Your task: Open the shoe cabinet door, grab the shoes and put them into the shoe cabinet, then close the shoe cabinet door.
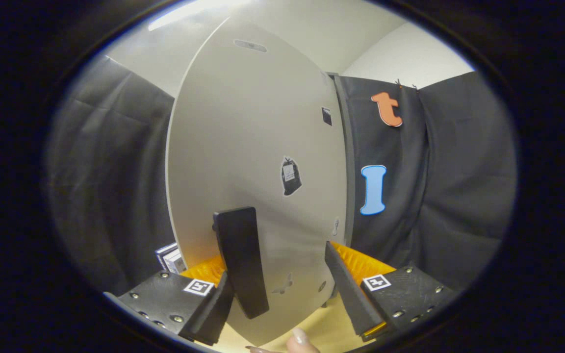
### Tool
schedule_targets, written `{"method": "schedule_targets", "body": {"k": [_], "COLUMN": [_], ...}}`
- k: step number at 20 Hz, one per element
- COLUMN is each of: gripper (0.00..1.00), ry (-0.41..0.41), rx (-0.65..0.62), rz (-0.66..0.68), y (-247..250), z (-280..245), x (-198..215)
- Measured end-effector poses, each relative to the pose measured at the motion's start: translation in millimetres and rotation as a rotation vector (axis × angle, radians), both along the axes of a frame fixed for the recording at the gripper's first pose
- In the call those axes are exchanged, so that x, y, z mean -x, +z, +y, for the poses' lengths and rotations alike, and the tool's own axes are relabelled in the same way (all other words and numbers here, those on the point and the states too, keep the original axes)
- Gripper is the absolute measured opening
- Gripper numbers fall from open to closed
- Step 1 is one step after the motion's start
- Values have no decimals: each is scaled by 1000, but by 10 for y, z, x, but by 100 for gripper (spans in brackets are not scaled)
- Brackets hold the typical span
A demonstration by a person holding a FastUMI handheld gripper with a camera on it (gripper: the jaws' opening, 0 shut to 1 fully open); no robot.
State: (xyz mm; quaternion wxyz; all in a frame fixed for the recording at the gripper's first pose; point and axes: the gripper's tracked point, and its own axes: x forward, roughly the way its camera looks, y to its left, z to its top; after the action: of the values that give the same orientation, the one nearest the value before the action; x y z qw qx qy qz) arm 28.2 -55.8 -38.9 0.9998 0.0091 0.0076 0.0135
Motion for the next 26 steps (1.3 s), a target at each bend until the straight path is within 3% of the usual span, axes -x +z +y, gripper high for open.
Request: {"method": "schedule_targets", "body": {"k": [7,23,26], "gripper": [95,95,95], "ry": [-89,-36,-31], "rx": [22,35,41], "rz": [-18,-41,-52], "y": [4,51,59], "z": [431,1118,1151], "x": [-314,-1186,-1184]}}
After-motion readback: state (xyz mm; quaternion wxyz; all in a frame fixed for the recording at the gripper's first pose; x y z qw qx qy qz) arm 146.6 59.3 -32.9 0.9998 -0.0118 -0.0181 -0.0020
